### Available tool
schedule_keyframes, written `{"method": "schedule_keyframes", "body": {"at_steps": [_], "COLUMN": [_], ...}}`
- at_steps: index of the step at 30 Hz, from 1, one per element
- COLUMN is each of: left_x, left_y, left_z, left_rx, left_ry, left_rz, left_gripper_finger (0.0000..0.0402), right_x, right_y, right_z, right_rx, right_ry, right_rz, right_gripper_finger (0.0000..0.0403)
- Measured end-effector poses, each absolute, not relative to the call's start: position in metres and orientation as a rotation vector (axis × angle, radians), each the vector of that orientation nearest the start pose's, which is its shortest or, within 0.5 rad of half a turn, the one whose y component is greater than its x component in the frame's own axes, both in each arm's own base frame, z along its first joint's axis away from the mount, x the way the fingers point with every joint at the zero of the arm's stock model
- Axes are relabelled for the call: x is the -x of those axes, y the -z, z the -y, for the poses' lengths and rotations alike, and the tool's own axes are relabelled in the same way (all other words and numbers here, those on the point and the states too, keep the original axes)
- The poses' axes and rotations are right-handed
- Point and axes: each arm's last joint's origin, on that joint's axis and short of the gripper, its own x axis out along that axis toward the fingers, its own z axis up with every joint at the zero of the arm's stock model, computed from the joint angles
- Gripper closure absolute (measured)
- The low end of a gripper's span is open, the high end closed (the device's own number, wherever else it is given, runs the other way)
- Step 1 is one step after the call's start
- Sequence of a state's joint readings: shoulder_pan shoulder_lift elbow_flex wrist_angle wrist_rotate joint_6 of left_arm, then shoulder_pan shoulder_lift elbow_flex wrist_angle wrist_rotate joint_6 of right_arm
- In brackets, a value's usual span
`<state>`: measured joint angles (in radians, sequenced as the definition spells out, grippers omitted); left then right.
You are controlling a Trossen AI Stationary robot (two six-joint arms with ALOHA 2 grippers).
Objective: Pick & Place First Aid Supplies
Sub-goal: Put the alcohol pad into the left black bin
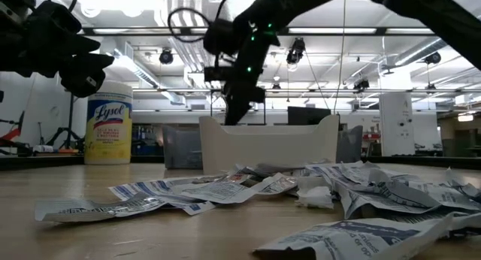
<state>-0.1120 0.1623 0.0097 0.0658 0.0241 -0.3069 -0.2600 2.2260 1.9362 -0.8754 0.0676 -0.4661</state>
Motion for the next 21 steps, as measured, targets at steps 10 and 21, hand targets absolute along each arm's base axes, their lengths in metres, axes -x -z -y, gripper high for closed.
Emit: {"method": "schedule_keyframes", "body": {"at_steps": [10, 21], "left_x": [-0.106, -0.107], "left_y": [-0.160, -0.160], "left_z": [0.011, 0.011], "left_rx": [0.300, 0.298], "left_ry": [0.075, 0.052], "left_rz": [-0.100, -0.098], "left_gripper_finger": [0.0266, 0.0266], "right_x": [-0.455, -0.455], "right_y": [-0.205, -0.211], "right_z": [0.149, 0.152], "right_rx": [0.216, 0.192], "right_ry": [0.028, 0.042], "right_rz": [-1.302, -1.310], "right_gripper_finger": [0.0394, 0.0394]}}
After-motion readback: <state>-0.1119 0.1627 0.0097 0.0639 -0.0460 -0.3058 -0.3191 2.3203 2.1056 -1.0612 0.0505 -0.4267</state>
